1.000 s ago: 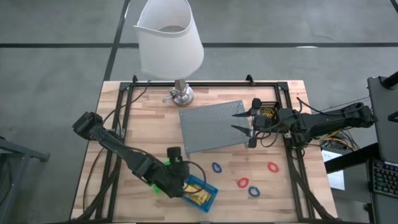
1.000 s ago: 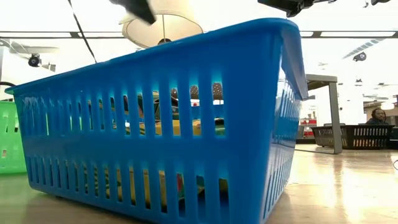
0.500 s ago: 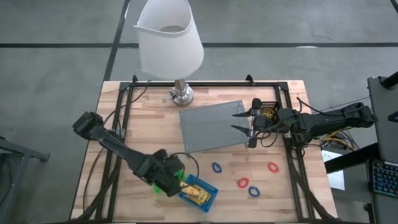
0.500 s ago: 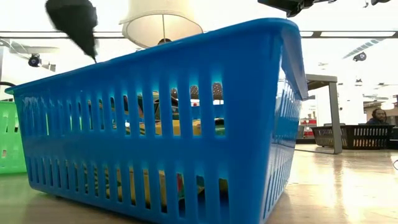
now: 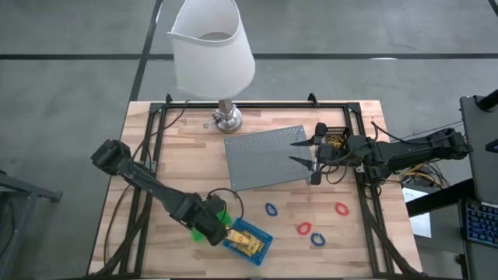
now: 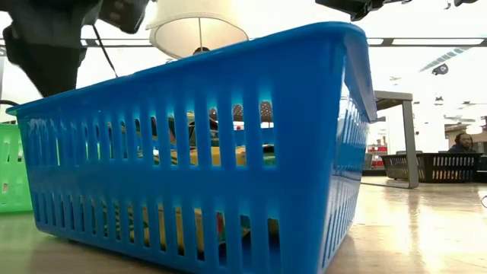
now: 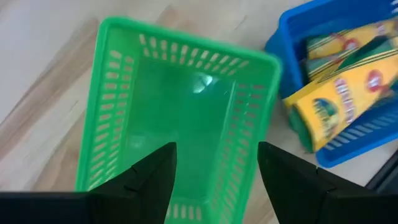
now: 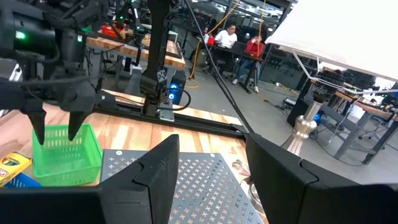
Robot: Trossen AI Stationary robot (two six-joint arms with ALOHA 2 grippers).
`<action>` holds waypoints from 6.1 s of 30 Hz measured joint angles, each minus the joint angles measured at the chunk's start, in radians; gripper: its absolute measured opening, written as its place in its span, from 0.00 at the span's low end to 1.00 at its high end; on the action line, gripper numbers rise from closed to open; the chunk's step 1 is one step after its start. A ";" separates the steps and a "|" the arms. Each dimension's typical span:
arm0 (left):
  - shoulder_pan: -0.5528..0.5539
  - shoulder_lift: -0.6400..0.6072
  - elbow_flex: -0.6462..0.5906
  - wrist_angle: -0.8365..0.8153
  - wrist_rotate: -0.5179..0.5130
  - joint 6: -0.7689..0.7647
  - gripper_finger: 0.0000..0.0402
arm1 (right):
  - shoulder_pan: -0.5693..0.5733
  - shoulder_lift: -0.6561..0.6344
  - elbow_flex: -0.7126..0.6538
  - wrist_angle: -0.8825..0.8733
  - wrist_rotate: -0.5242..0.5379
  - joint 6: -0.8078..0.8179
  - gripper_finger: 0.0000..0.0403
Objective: Pick & Place Office Desk Supplies
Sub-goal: Put the left blue spring rubber band into the green basket
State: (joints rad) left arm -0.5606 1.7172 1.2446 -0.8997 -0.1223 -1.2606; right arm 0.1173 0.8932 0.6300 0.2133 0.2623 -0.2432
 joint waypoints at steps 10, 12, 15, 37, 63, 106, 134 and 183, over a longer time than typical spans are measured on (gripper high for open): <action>0.016 0.009 -0.029 0.050 0.011 0.050 0.57 | 0.000 0.000 0.000 0.000 0.000 0.000 0.46; 0.016 0.021 -0.029 0.056 0.009 0.053 0.57 | 0.000 0.000 0.000 0.000 0.000 0.000 0.46; 0.018 0.041 -0.029 0.059 0.009 0.059 0.57 | 0.000 0.000 0.000 0.000 0.000 0.000 0.46; 0.031 0.053 -0.049 0.213 0.011 0.117 0.57 | 0.000 0.000 0.000 0.000 0.000 0.000 0.46; 0.030 -0.027 0.014 0.252 -0.195 0.459 0.57 | 0.000 0.000 0.000 0.000 0.000 0.000 0.46; 0.161 -0.044 0.014 0.473 -0.194 0.911 0.51 | 0.000 0.000 0.000 0.000 0.000 0.000 0.46; 0.227 0.366 0.215 0.634 -0.066 1.696 0.49 | 0.000 0.000 0.000 0.000 0.000 0.000 0.46; 0.326 0.415 0.195 0.651 0.084 2.699 0.48 | 0.000 0.000 0.000 0.000 0.000 0.000 0.46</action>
State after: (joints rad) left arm -0.2348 2.1320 1.4396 -0.2492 -0.0387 1.4388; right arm 0.1174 0.8936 0.6300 0.2134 0.2623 -0.2432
